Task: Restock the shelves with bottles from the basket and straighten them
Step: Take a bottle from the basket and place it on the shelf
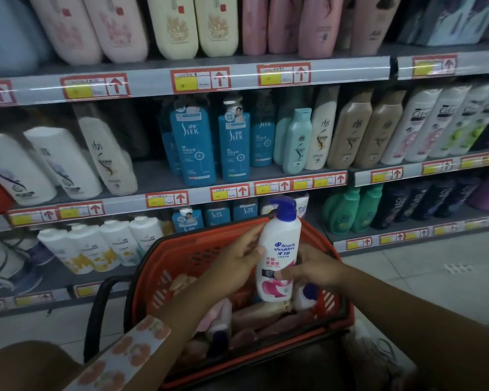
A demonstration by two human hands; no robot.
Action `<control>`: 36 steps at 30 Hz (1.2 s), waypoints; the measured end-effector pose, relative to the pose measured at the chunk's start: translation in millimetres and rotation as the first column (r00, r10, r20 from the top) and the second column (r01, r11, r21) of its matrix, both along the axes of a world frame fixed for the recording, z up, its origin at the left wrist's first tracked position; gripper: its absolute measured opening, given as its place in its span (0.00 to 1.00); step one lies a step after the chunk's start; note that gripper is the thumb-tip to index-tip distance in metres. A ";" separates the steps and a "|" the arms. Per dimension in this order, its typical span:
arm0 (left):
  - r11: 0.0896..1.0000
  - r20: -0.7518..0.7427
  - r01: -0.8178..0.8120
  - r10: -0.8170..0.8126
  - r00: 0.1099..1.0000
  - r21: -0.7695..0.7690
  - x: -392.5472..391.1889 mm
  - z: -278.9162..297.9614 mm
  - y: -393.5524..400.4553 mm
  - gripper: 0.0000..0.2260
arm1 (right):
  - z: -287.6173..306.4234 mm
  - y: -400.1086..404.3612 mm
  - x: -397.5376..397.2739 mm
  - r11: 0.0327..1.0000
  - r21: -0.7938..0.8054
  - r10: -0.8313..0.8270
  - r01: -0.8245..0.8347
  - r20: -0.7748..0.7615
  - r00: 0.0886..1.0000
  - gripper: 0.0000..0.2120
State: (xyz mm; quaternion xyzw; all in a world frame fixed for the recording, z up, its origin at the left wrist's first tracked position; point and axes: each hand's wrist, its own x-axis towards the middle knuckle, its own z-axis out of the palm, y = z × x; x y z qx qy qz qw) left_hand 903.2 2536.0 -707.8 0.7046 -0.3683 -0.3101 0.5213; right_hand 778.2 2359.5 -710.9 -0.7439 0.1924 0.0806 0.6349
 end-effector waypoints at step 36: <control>0.843 0.660 -0.177 -0.248 0.710 0.507 31.5 -58.1 -127.7 0.13 | 8.7 -121.3 64.1 0.984 -0.065 -0.156 0.168 0.155 0.976 0.24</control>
